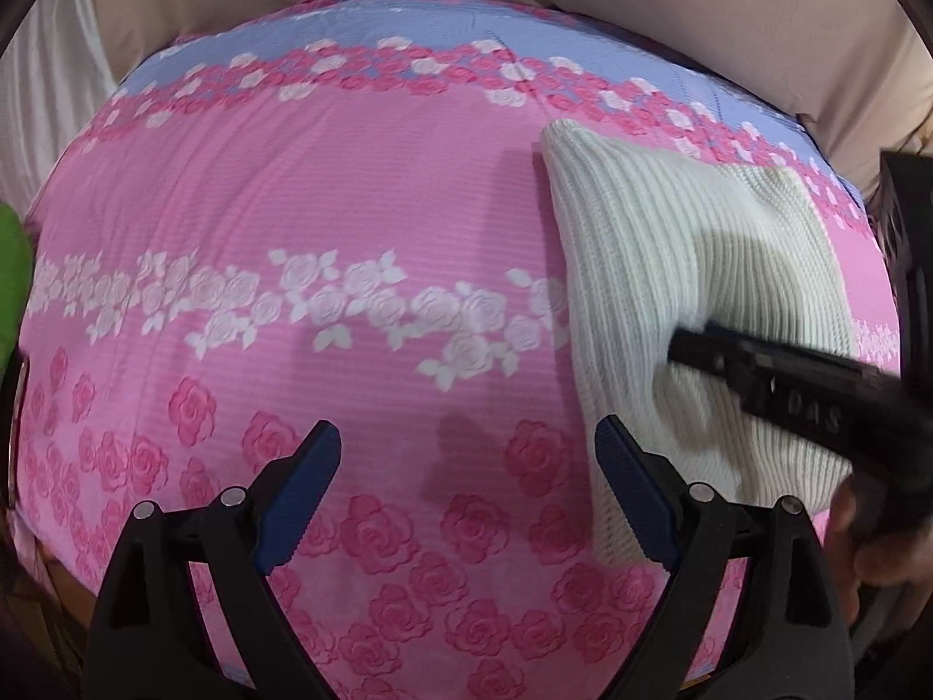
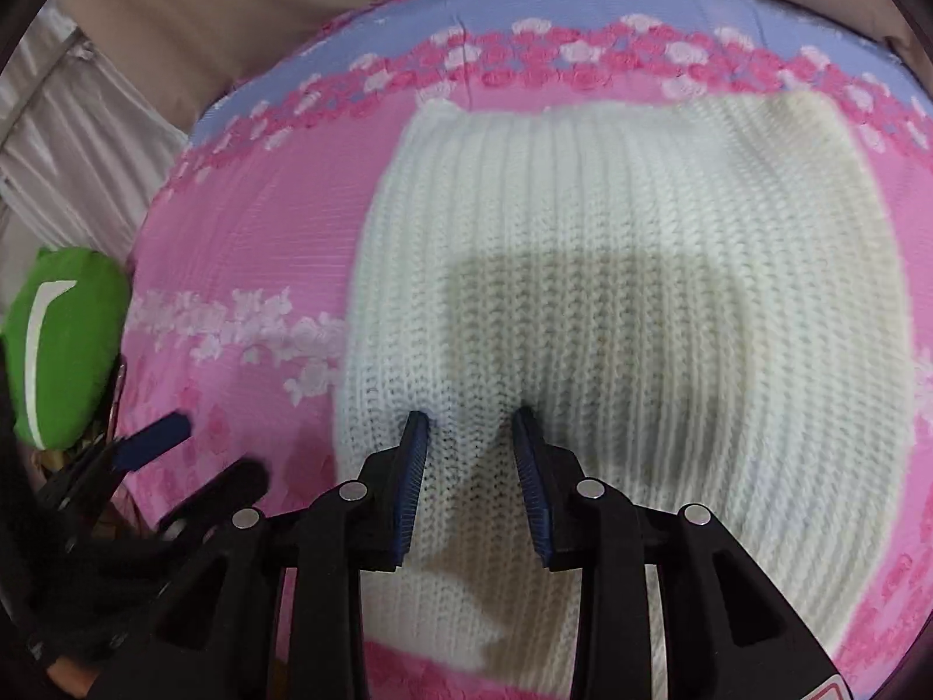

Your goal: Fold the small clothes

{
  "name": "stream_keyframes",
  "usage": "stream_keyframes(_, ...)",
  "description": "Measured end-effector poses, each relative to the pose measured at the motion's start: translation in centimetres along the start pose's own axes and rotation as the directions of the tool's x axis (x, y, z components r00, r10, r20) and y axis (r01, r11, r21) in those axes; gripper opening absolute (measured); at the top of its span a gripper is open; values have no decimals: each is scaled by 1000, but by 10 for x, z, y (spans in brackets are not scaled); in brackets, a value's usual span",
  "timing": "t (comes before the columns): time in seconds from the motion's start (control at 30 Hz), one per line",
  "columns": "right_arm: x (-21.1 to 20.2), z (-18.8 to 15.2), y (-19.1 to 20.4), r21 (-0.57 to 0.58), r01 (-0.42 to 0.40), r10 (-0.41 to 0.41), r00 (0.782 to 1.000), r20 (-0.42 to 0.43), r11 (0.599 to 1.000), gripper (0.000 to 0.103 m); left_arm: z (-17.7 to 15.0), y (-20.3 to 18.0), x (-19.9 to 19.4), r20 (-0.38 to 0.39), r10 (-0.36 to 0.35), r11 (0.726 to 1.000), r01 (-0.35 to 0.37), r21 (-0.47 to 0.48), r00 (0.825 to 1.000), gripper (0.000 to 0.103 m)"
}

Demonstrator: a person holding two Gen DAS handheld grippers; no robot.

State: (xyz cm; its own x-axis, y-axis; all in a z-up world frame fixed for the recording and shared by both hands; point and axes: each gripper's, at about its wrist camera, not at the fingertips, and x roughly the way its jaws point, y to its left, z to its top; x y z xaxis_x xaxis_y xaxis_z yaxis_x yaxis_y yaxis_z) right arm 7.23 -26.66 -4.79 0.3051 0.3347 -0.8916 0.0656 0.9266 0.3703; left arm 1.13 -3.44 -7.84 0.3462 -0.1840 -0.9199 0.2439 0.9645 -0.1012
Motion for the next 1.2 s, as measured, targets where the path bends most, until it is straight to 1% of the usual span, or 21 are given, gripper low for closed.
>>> stream_keyframes(0.13, 3, 12, 9, -48, 6, -5, 1000, 12, 999, 29, -3, 3, 1, -23, -33, 999, 32, -31, 999, 87)
stream_keyframes(0.17, -3, 12, 5, -34, -15, 16, 1000, 11, 999, 28, -1, 3, 0, -22, -65, 997, 64, -51, 998, 87)
stream_keyframes(0.23, -26, 6, -8, 24, -73, 72, 996, 54, 997, 28, 5, 3, -3, -7, -129, 987, 128, -94, 992, 89)
stream_keyframes(0.27, -45, -1, -21, 66, -95, 88, 990, 107, 993, 35, 9, 2, -3, 2, -164, 980, 163, -117, 987, 90)
stream_keyframes(0.3, -66, -9, -38, 115, -89, 71, 985, 159, 989, 43, 15, 1, -3, 12, -202, 969, 202, -143, 979, 91)
stream_keyframes(0.33, -82, -17, -55, 165, -81, 47, 979, 200, 983, 57, 21, -2, 0, 14, -226, 961, 225, -157, 974, 91)
stream_keyframes(0.37, -91, -22, -67, 201, -76, 30, 974, 225, 977, 66, 27, -7, 4, 9, -241, 957, 239, -166, 971, 92)
stream_keyframes(0.43, -106, -35, -105, 293, -43, -28, 972, 235, 955, 71, 39, -19, 14, -9, -261, 952, 256, -171, 965, 92)
stream_keyframes(0.57, -93, -47, -150, 395, -11, -57, 986, 158, 919, 74, 52, -46, 38, -59, -303, 945, 293, -144, 951, 92)
stream_keyframes(0.67, -69, -50, -163, 420, -39, -12, 993, 116, 907, 76, 53, -58, 59, -97, -307, 948, 295, -120, 947, 92)
stream_keyframes(0.7, -62, -51, -166, 426, -55, 10, 994, 108, 903, 78, 54, -60, 68, -110, -320, 943, 306, -126, 941, 93)
stream_keyframes(0.77, -47, -50, -171, 441, -107, 70, 993, 99, 891, 82, 55, -58, 79, -117, -348, 932, 329, -152, 930, 95)
stream_keyframes(0.8, -40, -48, -167, 445, -125, 90, 991, 101, 887, 88, 56, -55, 84, -116, -373, 920, 351, -176, 920, 97)
stream_keyframes(0.83, -37, -47, -168, 442, -149, 106, 987, 120, 885, 90, 57, -53, 85, -101, -393, 910, 371, -186, 914, 98)
stream_keyframes(0.9, -33, -41, -165, 429, -169, 118, 983, 141, 887, 98, 61, -53, 85, -78, -397, 909, 380, -171, 915, 98)
stream_keyframes(0.97, -29, -32, -162, 413, -186, 132, 979, 157, 891, 98, 64, -56, 86, -71, -405, 908, 392, -150, 912, 98)
stream_keyframes(1.03, -26, -23, -161, 394, -201, 147, 976, 162, 897, 98, 67, -59, 88, -74, -434, 895, 420, -152, 898, 98)
stream_keyframes(1.07, -25, -21, -160, 389, -216, 162, 973, 168, 896, 98, 70, -61, 90, -79, -468, 877, 451, -164, 880, 97)
stream_keyframes(1.1, -22, -17, -160, 392, -228, 172, 970, 173, 891, 98, 71, -62, 91, -88, -481, 869, 462, -175, 872, 97)
stream_keyframes(1.13, -22, -15, -161, 397, -237, 178, 967, 180, 887, 98, 73, -62, 91, -91, -481, 868, 460, -187, 872, 95)
stream_keyframes(1.2, -20, -10, -162, 407, -272, 215, 960, 181, 872, 71, 76, -65, 90, -105, -475, 873, 452, -184, 874, 89)
